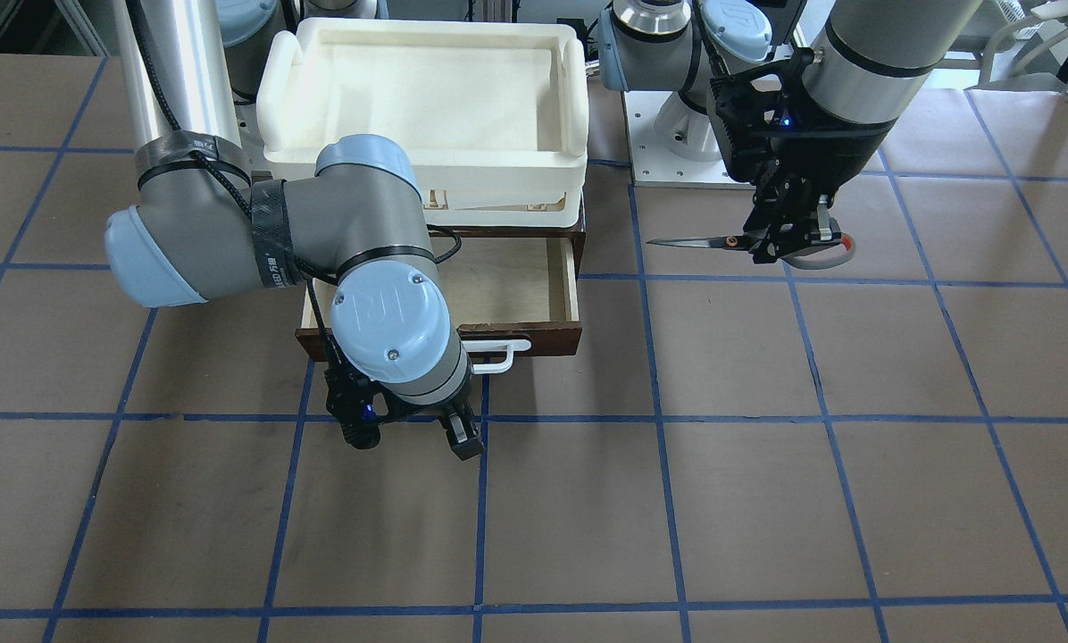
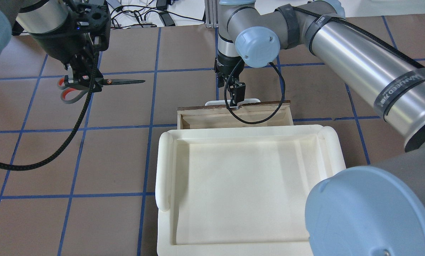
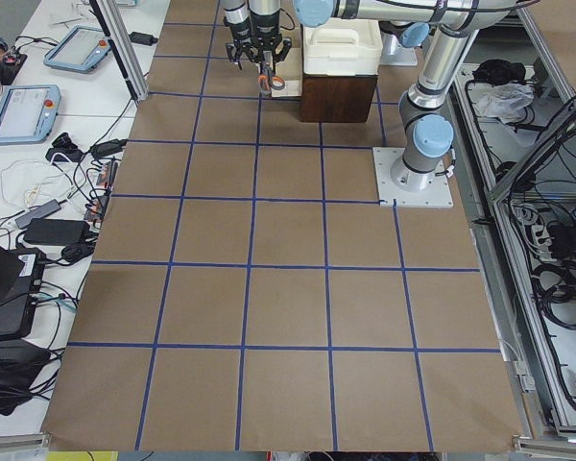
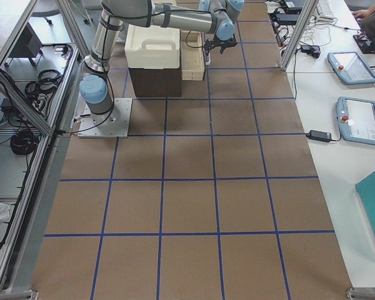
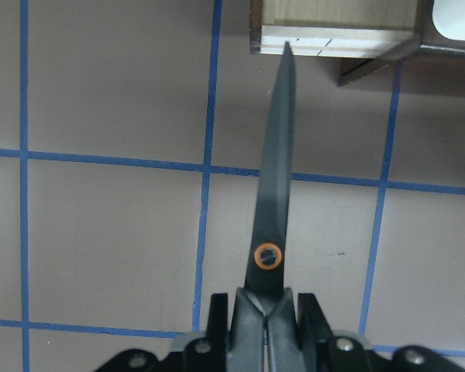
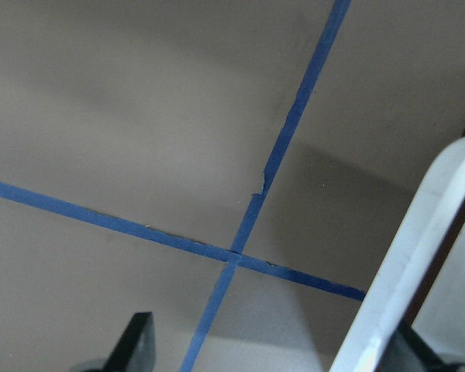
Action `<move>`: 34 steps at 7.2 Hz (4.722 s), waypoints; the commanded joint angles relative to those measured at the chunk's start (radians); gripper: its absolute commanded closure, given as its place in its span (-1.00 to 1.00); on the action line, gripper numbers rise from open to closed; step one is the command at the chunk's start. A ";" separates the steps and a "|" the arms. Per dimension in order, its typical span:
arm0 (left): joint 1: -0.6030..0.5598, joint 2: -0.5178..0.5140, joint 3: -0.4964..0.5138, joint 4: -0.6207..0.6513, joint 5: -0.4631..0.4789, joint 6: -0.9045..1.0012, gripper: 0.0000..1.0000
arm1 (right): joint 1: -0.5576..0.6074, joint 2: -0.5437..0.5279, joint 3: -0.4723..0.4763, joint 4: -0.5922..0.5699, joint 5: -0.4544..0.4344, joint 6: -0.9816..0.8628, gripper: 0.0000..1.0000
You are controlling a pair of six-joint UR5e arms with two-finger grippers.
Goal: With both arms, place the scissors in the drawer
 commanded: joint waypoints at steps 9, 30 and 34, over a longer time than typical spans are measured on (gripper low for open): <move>0.000 -0.007 0.000 0.001 -0.005 0.003 0.92 | -0.013 0.044 -0.064 -0.007 -0.001 -0.022 -1.00; 0.000 -0.008 0.000 0.001 -0.013 0.000 0.92 | -0.046 -0.092 -0.070 0.033 -0.108 -0.435 -1.00; -0.030 -0.068 -0.006 -0.034 -0.095 0.020 0.92 | -0.188 -0.264 -0.012 0.034 -0.162 -1.094 -1.00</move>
